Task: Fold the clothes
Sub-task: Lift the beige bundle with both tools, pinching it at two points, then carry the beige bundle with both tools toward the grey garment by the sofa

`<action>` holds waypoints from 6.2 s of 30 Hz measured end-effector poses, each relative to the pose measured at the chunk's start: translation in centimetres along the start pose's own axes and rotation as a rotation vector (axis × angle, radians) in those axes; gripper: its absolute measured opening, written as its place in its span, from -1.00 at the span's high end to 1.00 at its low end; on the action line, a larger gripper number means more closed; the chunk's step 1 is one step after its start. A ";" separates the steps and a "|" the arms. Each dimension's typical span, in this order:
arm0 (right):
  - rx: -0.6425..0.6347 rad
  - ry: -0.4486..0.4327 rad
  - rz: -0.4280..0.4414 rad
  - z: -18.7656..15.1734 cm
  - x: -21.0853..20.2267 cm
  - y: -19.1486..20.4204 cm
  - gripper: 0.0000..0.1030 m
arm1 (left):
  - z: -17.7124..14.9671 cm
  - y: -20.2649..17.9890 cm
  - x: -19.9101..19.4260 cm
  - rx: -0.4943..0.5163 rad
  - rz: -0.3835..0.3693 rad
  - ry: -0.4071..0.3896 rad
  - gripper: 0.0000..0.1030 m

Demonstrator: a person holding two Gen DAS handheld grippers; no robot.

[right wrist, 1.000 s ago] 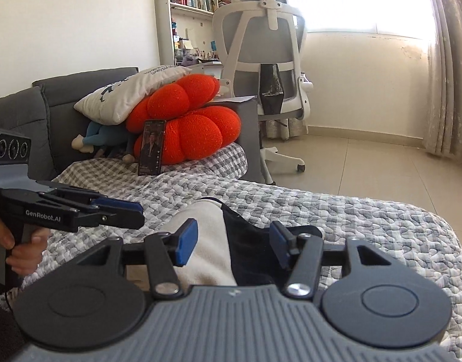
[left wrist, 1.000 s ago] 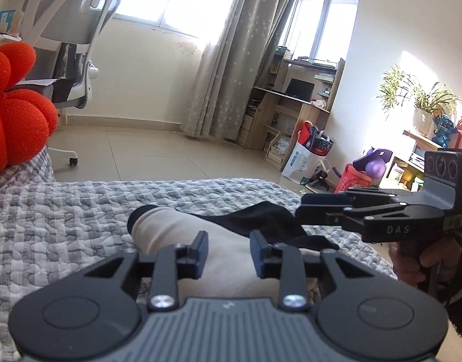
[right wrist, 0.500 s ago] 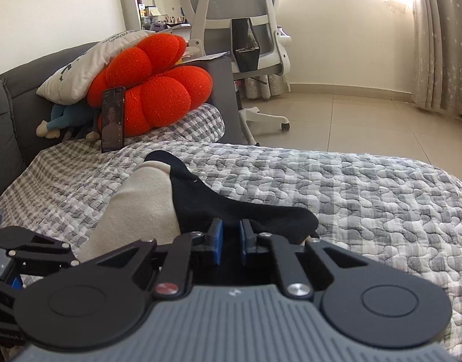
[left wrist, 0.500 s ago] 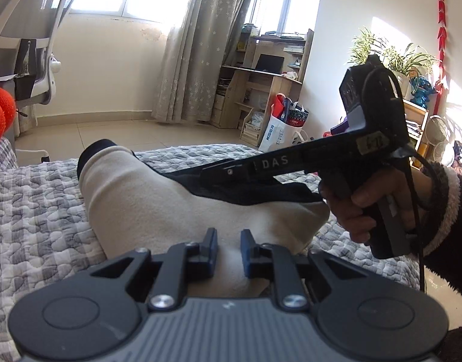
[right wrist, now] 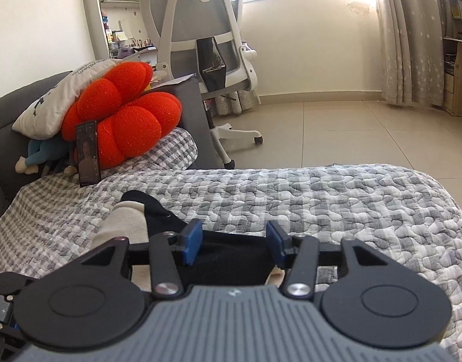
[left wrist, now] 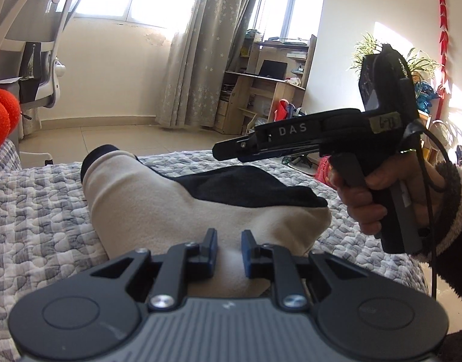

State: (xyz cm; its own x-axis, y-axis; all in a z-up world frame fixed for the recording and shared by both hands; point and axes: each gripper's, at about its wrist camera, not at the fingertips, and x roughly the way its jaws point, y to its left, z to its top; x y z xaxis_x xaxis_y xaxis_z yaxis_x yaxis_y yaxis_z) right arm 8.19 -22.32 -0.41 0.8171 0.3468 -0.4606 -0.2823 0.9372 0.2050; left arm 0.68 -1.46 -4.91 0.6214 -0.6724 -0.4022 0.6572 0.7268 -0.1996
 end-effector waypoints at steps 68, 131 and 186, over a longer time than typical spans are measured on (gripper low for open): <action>0.489 0.165 0.163 -4.6 -1.6 -6.1 -0.51 | 0.8 9.7 0.1 -0.560 -0.004 0.158 -0.34; 0.612 0.405 0.444 -5.2 5.8 7.2 0.06 | -7.1 14.2 -13.9 -0.914 0.186 -0.014 0.19; -0.050 0.794 1.084 -6.6 21.9 55.0 0.02 | -19.1 12.2 -46.6 -1.092 1.173 -0.713 0.07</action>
State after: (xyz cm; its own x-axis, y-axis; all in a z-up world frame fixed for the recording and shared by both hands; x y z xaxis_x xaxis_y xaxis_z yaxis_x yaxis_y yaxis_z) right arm 7.26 37.09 -4.92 -0.3338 0.8208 -0.4635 -0.6280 0.1731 0.7587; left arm -28.39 41.41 -5.64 0.7608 0.5226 -0.3848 -0.6122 0.3813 -0.6927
